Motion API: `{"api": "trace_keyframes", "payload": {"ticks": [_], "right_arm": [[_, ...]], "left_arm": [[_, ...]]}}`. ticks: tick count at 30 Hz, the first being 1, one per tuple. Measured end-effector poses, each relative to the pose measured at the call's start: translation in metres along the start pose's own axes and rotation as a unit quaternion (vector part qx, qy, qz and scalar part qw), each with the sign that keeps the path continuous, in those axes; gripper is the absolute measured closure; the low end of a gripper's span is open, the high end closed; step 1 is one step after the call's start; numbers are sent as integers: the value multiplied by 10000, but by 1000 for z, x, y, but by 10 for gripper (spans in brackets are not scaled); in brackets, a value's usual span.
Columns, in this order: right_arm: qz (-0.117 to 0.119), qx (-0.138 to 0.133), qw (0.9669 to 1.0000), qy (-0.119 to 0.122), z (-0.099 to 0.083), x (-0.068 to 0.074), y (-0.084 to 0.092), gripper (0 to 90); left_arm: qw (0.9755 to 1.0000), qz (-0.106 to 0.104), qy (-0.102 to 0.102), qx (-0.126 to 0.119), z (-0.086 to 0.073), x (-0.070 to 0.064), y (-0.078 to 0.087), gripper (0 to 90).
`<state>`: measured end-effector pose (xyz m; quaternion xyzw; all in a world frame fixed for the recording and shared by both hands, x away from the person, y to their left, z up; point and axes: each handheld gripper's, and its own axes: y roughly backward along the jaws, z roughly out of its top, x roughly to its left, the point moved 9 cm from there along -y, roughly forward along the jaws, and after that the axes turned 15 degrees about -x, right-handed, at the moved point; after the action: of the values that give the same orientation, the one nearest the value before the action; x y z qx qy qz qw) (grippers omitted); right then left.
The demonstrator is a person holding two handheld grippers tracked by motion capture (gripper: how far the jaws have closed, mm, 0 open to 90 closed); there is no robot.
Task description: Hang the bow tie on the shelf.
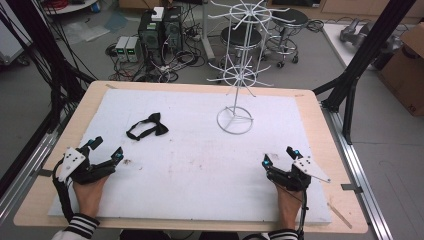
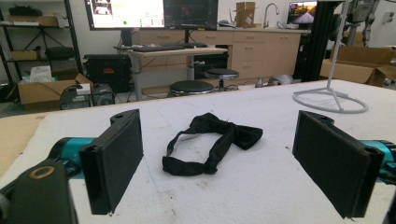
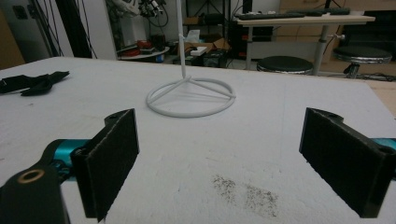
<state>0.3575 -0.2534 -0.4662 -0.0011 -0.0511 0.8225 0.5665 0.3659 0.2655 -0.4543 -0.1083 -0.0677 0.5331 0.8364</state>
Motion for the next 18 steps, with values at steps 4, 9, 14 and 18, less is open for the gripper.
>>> {"api": "trace_keyframes", "payload": {"ticks": [4,9,14,18], "right_arm": [[-26,-18,10000,0,0,-1,0,109],[-28,-25,10000,4,0,-1,0,109],[-22,0,10000,-12,0,0,0,109],[-8,-7,10000,34,0,0,0,109]], "left_arm": [[10000,28,40,3,0,1,0,162],[10000,13,55,-6,0,1,0,157],[9996,87,201,188,-1,5,-1,151],[9994,-35,158,314,3,4,-8,151]]}}
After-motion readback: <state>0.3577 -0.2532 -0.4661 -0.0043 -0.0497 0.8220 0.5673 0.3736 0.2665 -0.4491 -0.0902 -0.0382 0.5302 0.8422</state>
